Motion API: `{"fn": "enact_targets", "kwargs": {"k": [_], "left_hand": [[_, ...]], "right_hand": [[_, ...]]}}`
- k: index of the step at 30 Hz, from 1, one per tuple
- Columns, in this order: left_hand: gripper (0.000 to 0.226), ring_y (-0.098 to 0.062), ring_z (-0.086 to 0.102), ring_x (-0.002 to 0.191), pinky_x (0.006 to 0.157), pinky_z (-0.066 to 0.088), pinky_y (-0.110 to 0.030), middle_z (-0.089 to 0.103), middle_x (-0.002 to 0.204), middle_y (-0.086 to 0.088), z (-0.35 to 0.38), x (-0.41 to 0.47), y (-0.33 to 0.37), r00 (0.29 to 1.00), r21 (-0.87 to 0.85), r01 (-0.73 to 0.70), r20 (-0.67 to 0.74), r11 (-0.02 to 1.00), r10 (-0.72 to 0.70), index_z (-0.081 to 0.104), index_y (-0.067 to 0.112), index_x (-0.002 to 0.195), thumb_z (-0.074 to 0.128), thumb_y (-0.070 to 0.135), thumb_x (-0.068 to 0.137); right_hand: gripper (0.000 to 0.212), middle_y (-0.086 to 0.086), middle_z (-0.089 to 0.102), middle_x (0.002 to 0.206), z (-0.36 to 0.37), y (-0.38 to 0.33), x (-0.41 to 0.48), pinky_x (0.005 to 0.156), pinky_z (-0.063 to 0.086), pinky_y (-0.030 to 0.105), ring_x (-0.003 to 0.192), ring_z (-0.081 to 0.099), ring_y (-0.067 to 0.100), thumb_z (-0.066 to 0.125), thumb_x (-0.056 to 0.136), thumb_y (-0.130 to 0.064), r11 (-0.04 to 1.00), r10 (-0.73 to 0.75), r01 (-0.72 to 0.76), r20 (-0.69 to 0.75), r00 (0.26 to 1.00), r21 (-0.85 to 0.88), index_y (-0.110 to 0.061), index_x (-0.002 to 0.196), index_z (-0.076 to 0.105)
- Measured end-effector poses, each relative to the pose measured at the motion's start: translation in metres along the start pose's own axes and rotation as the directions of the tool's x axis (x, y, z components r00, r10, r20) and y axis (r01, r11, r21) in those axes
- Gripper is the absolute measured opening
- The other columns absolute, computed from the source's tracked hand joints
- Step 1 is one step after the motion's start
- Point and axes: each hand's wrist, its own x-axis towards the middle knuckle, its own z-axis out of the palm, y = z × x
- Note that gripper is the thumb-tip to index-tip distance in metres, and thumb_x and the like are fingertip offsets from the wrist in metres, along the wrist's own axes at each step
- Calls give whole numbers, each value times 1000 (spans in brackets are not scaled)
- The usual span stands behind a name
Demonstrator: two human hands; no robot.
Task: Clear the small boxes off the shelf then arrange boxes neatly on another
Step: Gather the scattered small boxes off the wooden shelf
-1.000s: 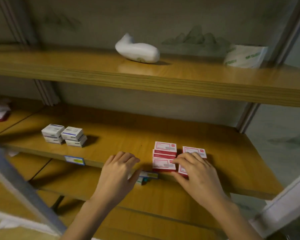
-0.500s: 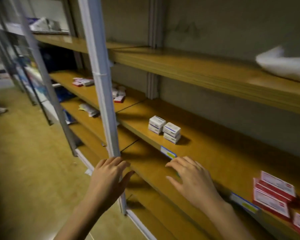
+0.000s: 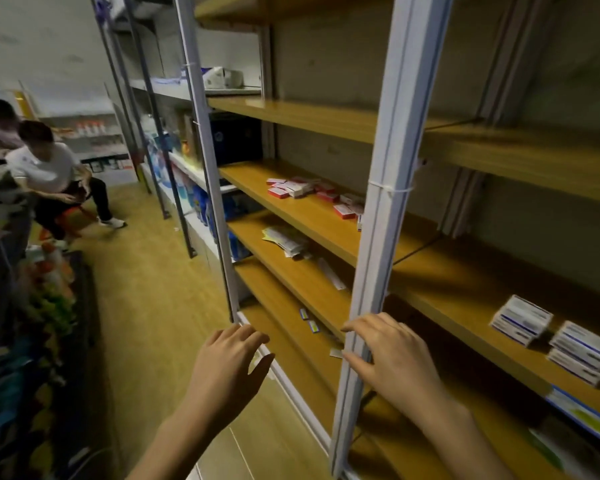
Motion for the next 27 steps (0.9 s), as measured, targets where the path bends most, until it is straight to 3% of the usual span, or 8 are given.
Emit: {"fn": "enact_targets", "kwargs": {"k": [10, 16, 27], "left_hand": [[29, -9, 57, 101, 85, 42, -23, 63, 109, 11, 10, 77, -101, 1000, -43, 10, 8, 999, -10, 62, 26, 111, 54, 41, 87], [28, -4, 52, 102, 85, 39, -18, 59, 110, 16, 31, 161, -147, 998, -57, -55, -5, 997, 55, 57, 33, 111, 49, 44, 87], [26, -8, 56, 98, 81, 42, -24, 64, 105, 13, 84, 354, -184, 974, -94, -227, -30, 969, 226, 61, 31, 106, 54, 43, 85]], "right_hand": [[33, -19, 49, 114, 38, -31, 120, 88, 34, 20, 106, 42, 2, 50, 86, -45, 999, -38, 37, 27, 999, 16, -38, 118, 45], [35, -18, 48, 120, 64, -21, 205, 92, 32, 19, 112, 40, 1, 48, 87, -45, 999, 1, -2, 13, 1000, 37, -37, 121, 44], [37, -17, 47, 122, 89, 52, 344, 96, 32, 23, 114, 39, 3, 50, 87, -42, 973, 230, -229, -27, 973, 21, -35, 123, 43]]}}
